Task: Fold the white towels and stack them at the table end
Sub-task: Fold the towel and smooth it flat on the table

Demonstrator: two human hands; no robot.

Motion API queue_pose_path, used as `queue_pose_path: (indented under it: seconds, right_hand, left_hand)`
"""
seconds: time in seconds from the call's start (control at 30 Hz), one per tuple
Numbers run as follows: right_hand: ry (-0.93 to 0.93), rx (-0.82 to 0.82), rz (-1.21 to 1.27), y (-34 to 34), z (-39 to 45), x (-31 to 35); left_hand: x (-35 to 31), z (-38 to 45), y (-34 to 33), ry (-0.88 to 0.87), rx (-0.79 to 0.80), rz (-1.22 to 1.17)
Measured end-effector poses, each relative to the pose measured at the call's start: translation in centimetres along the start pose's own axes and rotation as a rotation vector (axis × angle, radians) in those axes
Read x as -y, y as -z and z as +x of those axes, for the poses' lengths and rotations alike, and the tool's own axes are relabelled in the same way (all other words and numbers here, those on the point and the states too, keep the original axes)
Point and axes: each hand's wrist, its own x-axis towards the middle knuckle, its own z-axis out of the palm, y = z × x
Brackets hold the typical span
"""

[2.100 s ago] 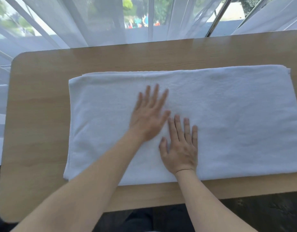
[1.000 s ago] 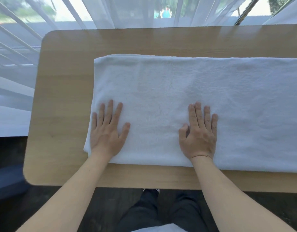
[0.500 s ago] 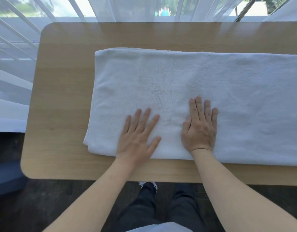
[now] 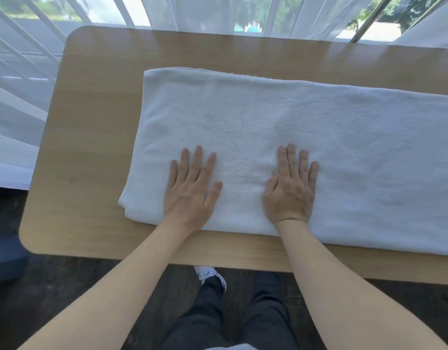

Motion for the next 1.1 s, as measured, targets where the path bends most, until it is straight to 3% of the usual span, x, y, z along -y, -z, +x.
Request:
queue_pose_path:
  seconds: [0.1,0.37,0.53,0.93,1.1]
  right_hand:
    - [0.0,0.023,-0.005,-0.1,0.1,0.0]
    - [0.046,0.119,0.112,1.1,0.2,-0.9]
    - [0.192,0.247,-0.02,3.2,0.8,-8.1]
    - [-0.3,0.185,-0.115,9.8,2.6,-30.3]
    - [-0.459,-0.076,-0.027,11.4,1.7,-33.2]
  left_hand:
    - [-5.9,0.9,-2.0,-0.174,0.012,0.037]
    - [-7.6,1.3,-3.1,-0.075,-0.041,0.065]
    - [-13.3,4.1,-4.0,0.096,-0.033,0.077]
    - [-35.6,15.2,-8.2,-0.373,0.056,0.123]
    - [-43.9,19.9,-9.8,-0.486,0.071,0.159]
